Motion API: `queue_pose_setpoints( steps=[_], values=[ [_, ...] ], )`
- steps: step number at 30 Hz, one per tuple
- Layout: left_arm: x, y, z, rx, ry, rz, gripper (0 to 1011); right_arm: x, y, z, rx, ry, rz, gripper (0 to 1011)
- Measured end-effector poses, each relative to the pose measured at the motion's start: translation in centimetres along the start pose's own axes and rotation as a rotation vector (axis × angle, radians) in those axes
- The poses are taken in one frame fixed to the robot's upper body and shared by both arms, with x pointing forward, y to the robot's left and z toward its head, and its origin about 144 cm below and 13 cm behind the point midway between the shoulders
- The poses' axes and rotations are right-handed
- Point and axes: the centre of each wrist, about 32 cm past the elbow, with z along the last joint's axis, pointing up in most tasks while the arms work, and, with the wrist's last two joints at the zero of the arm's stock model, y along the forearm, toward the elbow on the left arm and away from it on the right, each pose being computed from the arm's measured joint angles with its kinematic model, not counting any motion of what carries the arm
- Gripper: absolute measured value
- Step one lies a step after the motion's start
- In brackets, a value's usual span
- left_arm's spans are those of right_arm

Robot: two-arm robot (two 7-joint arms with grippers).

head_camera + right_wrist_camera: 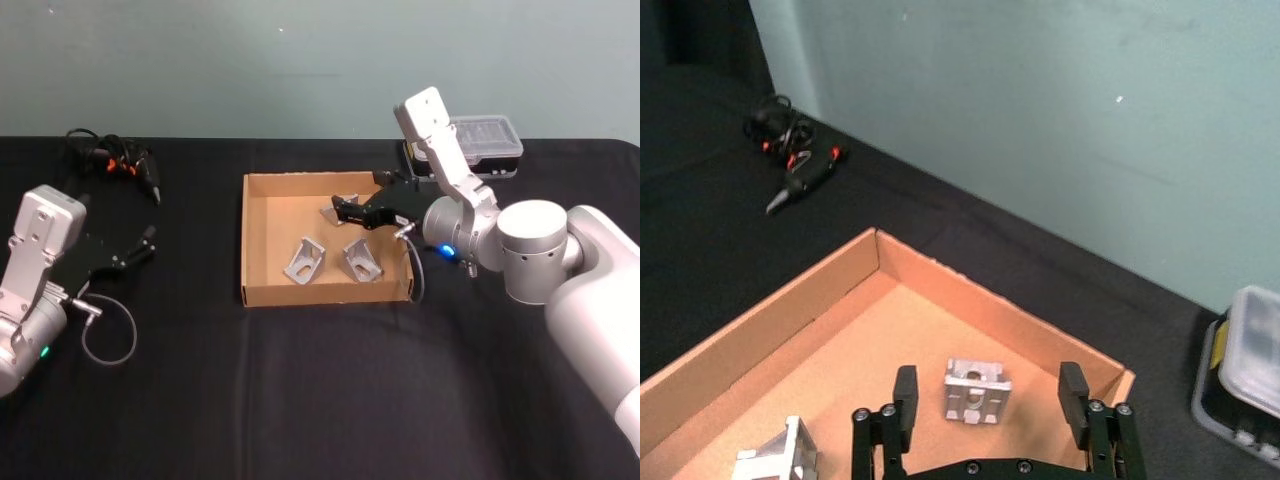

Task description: Use one hand to pick up the angle iron from the table and place it into the box.

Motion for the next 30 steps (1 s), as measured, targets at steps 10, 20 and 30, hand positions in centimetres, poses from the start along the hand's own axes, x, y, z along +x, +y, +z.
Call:
queue_pose_setpoints(
  steps=[10, 20, 30],
  values=[
    [0.0, 0.0, 0.0, 0.000, 0.000, 0.000, 1011, -0.6, -3.5, -0.9, 0.111, -0.011, -0.048, 1000],
    [0.0, 0.0, 0.0, 0.000, 0.000, 0.000, 1011, -1.2, -8.6, -3.5, 0.235, -0.085, -0.121, 1000],
    [0.0, 0.0, 0.0, 0.000, 0.000, 0.000, 1011, -2.6, -12.1, -6.1, 0.276, -0.131, -0.204, 1000]
  ],
)
